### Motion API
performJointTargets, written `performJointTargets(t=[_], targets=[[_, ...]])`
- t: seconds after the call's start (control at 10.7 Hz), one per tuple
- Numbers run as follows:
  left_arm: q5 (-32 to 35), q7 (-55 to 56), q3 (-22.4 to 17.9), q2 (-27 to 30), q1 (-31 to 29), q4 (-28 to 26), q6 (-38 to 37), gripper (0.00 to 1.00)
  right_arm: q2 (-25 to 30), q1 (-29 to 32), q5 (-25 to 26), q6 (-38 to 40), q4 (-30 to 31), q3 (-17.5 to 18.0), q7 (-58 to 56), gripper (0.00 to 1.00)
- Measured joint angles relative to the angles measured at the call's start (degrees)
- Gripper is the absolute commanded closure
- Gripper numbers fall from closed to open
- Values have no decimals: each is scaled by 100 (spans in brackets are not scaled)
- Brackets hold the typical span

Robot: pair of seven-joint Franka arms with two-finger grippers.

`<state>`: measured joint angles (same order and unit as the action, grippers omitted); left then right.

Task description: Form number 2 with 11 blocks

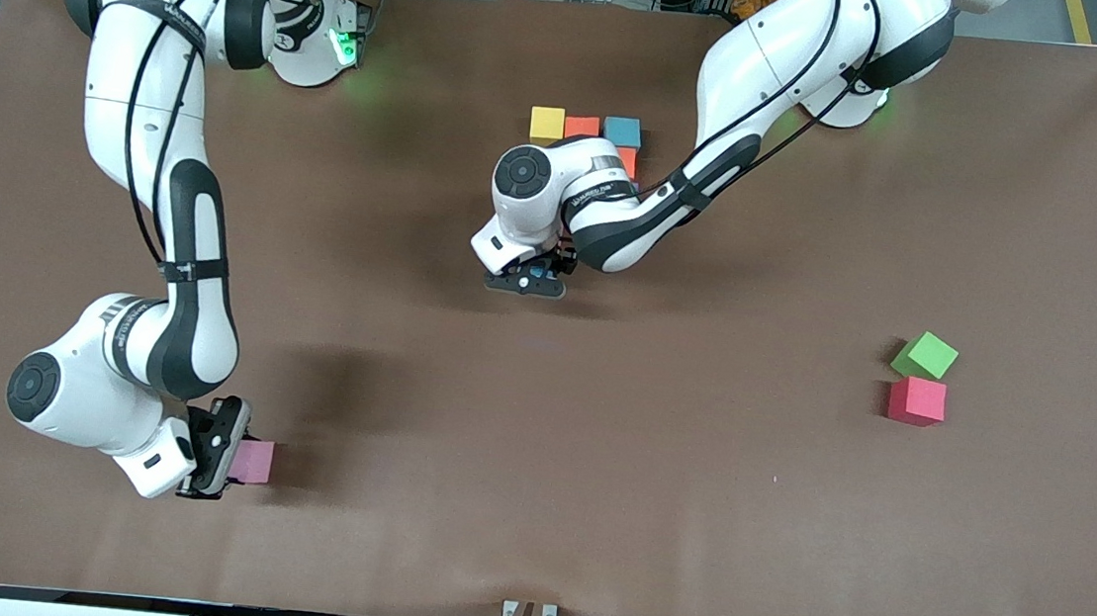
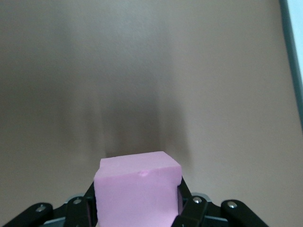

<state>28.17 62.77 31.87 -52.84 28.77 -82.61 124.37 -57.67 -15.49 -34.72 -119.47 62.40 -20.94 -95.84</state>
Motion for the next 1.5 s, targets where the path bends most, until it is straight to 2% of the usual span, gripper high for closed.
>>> performJointTargets(t=[0.56, 0.84, 1.13, 1.5], targets=[[-16, 256, 6, 3, 15, 74, 59, 0, 153, -446, 0, 836, 1, 3, 421, 79], [-16, 722, 19, 169, -6, 140, 24, 0, 302, -701, 0, 1285, 57, 3, 892, 79], [-195, 1005, 52, 1017, -369, -33, -424, 0, 572, -1054, 0, 1315, 550, 4, 1038, 79], [-848, 403, 70, 2368, -1584, -184, -1295, 0, 1217, -1823, -12, 892, 1449, 16, 1391, 79]])
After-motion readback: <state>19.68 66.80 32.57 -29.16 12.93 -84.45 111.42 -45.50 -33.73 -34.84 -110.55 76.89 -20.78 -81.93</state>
